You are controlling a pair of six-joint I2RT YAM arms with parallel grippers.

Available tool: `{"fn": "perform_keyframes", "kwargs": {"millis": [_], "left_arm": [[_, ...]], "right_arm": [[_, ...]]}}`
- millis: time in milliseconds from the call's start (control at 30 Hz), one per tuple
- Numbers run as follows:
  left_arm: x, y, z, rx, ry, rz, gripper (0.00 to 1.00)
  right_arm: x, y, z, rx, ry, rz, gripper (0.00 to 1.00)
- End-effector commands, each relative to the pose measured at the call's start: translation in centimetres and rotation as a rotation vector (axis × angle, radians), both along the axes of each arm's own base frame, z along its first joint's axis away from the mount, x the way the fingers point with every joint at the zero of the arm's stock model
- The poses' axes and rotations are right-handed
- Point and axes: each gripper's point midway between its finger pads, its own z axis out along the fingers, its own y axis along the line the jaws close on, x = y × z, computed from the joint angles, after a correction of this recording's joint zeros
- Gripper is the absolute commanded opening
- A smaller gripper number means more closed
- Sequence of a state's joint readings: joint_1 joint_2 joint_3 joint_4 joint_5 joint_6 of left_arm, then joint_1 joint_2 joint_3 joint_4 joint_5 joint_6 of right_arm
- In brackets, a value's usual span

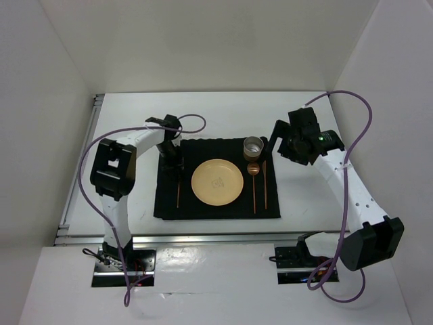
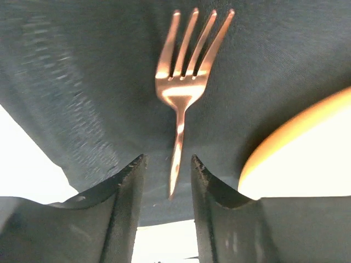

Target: Set the dinner table for one person

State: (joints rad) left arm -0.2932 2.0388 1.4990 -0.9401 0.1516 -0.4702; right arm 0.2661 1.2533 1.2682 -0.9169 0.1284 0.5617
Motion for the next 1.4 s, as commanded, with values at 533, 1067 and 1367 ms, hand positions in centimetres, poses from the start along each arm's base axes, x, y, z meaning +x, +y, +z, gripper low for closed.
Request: {"fn": "perform_keyframes", "kwargs": {"millis": [533, 1067, 1367], "left_arm": [[8.4, 16.0, 25.6, 0.765, -1.015, -0.041, 0.65], [0.8, 26.1, 17.2, 0.755, -0.688, 0.256, 0.82], [1.0, 25.9, 17.9, 0.742, -0.713, 0.26, 0.82]], "right_arm": [[2.1, -0.8, 4.5, -0.08, -0.124, 0.03, 1.0], [2.4, -4.4, 5.2, -0.233, -0.157, -0.101, 1.0], [2.8, -4.0, 5.1, -0.217, -0.163, -0.09, 1.0]]}}
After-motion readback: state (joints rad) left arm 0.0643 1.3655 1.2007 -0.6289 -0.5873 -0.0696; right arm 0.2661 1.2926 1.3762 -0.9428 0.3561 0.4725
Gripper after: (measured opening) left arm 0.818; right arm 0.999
